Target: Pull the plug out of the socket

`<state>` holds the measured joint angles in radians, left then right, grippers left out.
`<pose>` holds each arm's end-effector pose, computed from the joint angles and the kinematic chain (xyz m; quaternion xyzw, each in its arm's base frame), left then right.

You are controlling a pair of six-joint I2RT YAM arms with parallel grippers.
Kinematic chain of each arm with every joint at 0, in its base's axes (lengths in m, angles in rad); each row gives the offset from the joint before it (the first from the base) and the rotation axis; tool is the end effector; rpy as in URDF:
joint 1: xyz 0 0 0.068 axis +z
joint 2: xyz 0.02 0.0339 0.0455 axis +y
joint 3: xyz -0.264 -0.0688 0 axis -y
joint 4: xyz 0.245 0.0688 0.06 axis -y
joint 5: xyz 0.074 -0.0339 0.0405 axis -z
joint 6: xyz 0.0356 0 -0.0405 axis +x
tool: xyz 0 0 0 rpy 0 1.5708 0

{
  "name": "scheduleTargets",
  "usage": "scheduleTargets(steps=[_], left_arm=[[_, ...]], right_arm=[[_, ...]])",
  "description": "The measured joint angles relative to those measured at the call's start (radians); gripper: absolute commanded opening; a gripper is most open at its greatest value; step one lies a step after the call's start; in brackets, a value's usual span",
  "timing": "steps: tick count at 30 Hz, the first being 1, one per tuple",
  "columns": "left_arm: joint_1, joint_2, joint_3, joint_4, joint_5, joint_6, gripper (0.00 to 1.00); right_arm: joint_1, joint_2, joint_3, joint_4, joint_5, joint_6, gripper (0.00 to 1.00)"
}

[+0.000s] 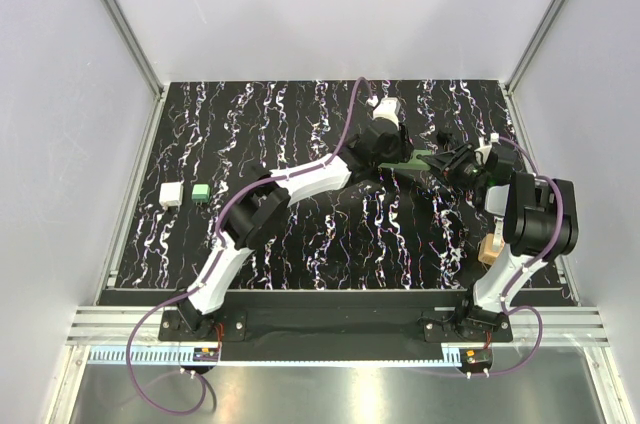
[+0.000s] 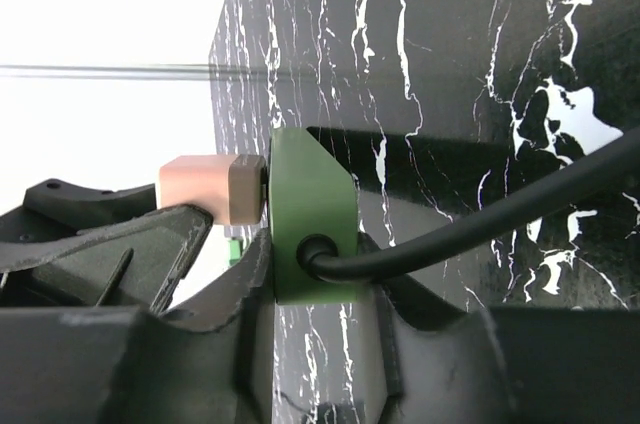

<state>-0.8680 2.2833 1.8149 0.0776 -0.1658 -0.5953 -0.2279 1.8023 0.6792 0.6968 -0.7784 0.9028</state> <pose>0.3530 -0.4076 0.2146 0.0669 0.8267 -0.3192 0.4585 0.3283 -0.0505 0.1345 0.2432 0.7669 0.4669 0.3672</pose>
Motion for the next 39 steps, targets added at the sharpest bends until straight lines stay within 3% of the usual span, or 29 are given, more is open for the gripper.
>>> scheduleTargets(steps=[20,26,32,36,39], left_arm=[[-0.026,-0.01,-0.016,0.051,-0.153,0.039,0.0],[-0.027,-0.089,-0.222,0.239,-0.164,0.031,0.0],[-0.018,-0.192,-0.381,0.285,-0.173,-0.016,0.0],[-0.008,-0.214,-0.4,0.269,-0.153,-0.047,0.0],[-0.003,-0.197,-0.33,0.183,-0.137,-0.055,0.0]], right_arm=[[0.066,-0.098,0.104,-0.293,0.184,-0.144,0.0],[0.084,-0.098,0.108,-0.329,0.17,-0.151,0.0],[0.111,-0.098,0.108,-0.35,0.111,-0.169,0.0],[0.119,-0.097,0.113,-0.356,0.1,-0.175,0.0],[0.118,-0.097,0.118,-0.356,0.111,-0.175,0.0]])
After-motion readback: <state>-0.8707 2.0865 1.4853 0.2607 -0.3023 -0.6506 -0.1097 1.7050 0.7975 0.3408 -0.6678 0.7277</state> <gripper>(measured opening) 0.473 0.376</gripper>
